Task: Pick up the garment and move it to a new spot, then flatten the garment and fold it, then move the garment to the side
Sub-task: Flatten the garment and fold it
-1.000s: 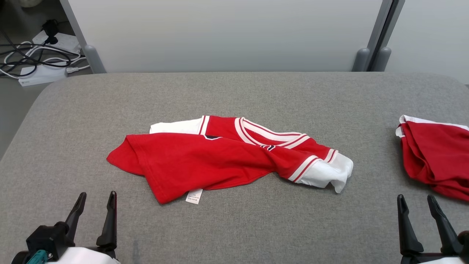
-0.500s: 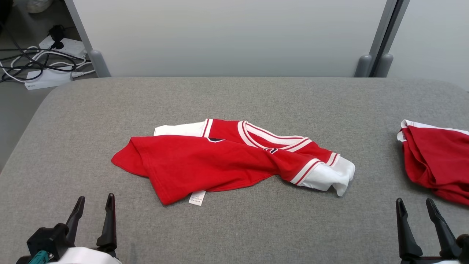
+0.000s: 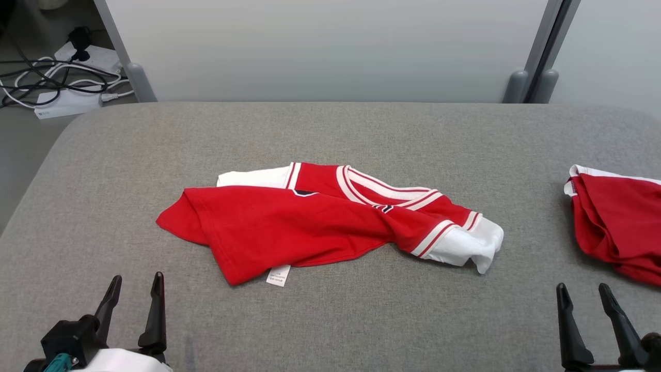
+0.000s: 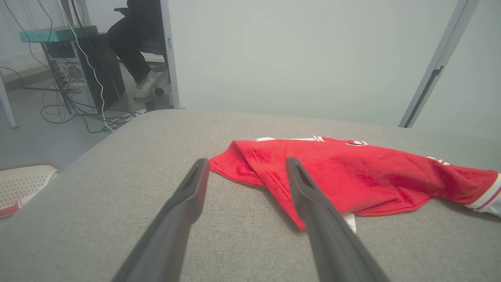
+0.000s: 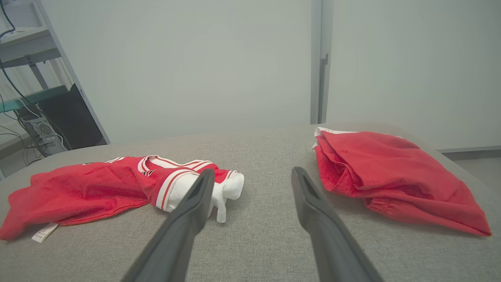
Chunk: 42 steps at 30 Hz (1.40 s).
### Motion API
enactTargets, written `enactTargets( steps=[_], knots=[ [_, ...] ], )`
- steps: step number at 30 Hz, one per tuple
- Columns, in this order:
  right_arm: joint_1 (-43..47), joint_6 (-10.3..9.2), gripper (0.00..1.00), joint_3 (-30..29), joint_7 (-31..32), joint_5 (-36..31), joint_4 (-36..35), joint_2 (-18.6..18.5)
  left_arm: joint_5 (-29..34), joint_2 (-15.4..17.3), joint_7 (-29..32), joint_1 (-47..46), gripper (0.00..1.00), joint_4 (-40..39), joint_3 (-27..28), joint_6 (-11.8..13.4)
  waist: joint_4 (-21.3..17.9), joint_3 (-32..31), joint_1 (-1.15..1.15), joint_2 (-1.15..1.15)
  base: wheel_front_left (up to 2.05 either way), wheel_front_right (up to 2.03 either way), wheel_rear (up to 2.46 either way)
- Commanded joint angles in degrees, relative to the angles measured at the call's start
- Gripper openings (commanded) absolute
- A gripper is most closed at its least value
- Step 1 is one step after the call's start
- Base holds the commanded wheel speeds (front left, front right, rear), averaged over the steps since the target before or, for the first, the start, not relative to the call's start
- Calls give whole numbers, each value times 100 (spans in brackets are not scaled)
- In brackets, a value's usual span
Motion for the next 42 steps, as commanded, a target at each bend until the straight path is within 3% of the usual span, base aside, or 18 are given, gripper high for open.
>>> enactTargets(
  steps=[1, 9, 14, 20, 26, 33, 34, 35, 36, 42],
  knots=[
    [-203, -1, 100, 178, 33, -35, -124, -143, 63, 103, -59, -284, 100, -131, 255, -24, -8, 53, 0, 0, 0, 0, 0],
    [-681, -1, 100, 625, 114, -44, -73, -371, 167, -15, -58, -476, 100, -193, 175, -77, 63, 330, 0, 0, 0, 0, 0],
    [-967, -1, 100, 696, 83, -14, 15, -471, 222, -179, 56, -745, 100, 23, -233, -362, 132, 559, 0, 0, 0, 0, 0],
    [-1162, -1, 100, 800, 42, 18, 70, -477, 168, -537, 95, -1311, 100, 880, -582, -750, 6, 898, 0, 0, 0, 0, 0],
    [-1318, -1, 100, 870, -8, 46, 113, -459, 1, -797, 26, -1900, 100, 2071, -556, -1088, -234, 1180, 0, 0, 0, 0, 0],
    [-1329, -1, 100, 813, -65, 70, 164, -430, -88, -967, -22, -2161, 100, 2877, -539, -1362, -316, 1203, 0, 0, 0, 0, 0],
    [-1325, -1, 100, 802, -70, 71, 169, -428, -91, -988, -28, -2186, 62, 2929, -538, -1402, -316, 1194, 0, 0, 0, 0, 0],
    [-1318, -1, 100, 786, -75, 71, 177, -426, -74, -1001, -36, -2212, 41, 2943, -528, -1428, -311, 1180, 0, 0, 0, 0, 0],
    [-1310, -1, 100, 764, -80, 79, 182, -420, -73, -1022, -41, -2219, 0, 2956, -511, -1443, -302, 1164, 0, 0, 0, 0, 0],
    [-1225, -1, 100, 653, -98, 98, 192, -398, 44, -1012, -55, -2126, 0, 2800, -480, -1471, -242, 1007, 0, 0, 0, 0, 0]
  ],
)
